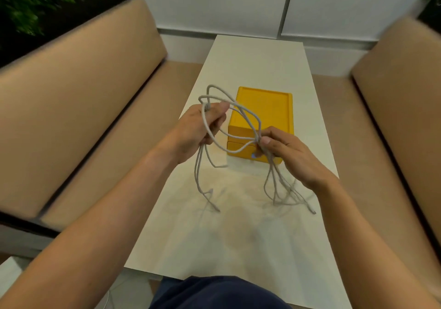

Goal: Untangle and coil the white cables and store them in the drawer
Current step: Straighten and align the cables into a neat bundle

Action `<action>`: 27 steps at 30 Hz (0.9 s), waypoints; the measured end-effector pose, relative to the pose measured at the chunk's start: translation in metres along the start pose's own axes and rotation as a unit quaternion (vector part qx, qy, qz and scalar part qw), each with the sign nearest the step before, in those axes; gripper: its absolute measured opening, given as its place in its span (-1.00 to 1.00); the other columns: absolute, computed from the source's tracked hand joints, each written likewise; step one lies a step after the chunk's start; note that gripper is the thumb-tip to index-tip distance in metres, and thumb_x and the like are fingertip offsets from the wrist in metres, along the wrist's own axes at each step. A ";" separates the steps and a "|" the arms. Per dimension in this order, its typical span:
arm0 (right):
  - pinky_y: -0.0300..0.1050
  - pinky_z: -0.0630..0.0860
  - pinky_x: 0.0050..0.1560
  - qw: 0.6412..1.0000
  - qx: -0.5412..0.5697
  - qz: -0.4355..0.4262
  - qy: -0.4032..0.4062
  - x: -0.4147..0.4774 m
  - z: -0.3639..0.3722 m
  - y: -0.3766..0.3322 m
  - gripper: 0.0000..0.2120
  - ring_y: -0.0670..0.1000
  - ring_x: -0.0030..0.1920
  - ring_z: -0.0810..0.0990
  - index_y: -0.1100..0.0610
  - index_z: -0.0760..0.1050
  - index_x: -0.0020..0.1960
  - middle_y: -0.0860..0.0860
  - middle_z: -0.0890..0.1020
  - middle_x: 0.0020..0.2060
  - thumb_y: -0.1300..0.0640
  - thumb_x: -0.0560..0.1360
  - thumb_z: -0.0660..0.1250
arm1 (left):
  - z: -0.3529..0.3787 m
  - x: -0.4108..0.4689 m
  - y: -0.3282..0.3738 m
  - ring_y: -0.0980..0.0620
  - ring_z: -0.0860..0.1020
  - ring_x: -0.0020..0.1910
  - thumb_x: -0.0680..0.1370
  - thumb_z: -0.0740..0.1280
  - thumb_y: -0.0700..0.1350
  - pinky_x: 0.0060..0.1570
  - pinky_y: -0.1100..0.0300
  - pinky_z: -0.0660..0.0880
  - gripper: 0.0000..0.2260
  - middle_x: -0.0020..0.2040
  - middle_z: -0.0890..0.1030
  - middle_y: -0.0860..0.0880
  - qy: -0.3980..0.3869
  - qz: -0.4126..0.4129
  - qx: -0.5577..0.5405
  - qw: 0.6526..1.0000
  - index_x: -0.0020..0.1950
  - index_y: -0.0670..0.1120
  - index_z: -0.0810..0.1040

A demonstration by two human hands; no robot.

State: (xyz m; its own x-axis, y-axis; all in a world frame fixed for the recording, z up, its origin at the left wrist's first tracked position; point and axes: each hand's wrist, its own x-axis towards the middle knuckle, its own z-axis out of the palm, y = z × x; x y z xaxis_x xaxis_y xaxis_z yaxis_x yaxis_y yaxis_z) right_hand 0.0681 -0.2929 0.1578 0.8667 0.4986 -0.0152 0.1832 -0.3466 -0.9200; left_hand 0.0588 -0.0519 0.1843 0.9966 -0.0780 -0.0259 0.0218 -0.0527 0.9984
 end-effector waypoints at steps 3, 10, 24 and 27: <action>0.04 0.45 0.41 0.998 0.032 -0.013 -0.055 0.001 0.008 -0.015 -0.37 -0.12 0.39 0.52 -0.19 0.34 0.51 -0.14 0.59 0.33 -0.21 0.48 0.42 | 0.007 0.004 0.006 0.01 0.12 -0.45 0.64 0.33 0.13 -0.40 0.14 0.12 -0.53 -0.43 0.20 0.00 0.064 -0.011 0.082 0.994 -0.41 0.03 0.33; 0.12 0.49 0.33 0.958 0.281 -0.015 -0.051 0.006 0.014 -0.030 -0.19 0.10 0.33 0.61 -0.04 0.30 0.55 0.03 0.66 0.26 -0.32 0.40 0.41 | 0.000 0.006 0.031 0.10 0.16 -0.50 0.63 0.33 0.16 -0.47 0.19 0.12 -0.51 -0.50 0.18 0.13 0.102 -0.008 0.268 0.958 -0.36 0.01 0.21; -0.20 0.38 -0.39 0.996 -0.040 -0.040 -0.067 -0.010 -0.070 -0.074 -0.38 -0.15 -0.41 0.39 -0.01 0.74 0.07 -0.04 0.56 -0.39 -0.36 0.15 0.59 | -0.015 0.000 0.044 0.06 0.48 -0.43 0.63 0.38 0.06 -0.12 0.04 0.40 -0.74 -0.46 0.36 0.01 -0.063 0.001 0.214 0.975 -0.04 -0.10 0.73; -0.12 0.59 -0.13 0.995 -0.080 -0.016 -0.061 -0.013 -0.084 -0.070 -0.25 -0.09 -0.28 0.63 -0.03 0.71 0.12 -0.03 0.68 -0.26 -0.50 0.12 0.55 | -0.016 0.002 0.047 0.08 0.19 -0.50 0.65 0.36 -0.03 -0.37 0.18 0.36 -0.73 -0.45 0.21 0.08 -0.024 -0.023 0.134 0.990 -0.26 -0.01 0.58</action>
State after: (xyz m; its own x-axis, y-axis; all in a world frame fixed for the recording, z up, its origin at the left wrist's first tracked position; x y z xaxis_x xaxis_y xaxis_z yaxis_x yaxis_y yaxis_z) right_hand 0.0825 -0.3417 0.2556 0.7988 0.6000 -0.0441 0.2894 -0.4473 -0.8463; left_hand 0.0627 -0.0384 0.2316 0.9901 -0.1159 -0.0790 0.0383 -0.3184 0.9472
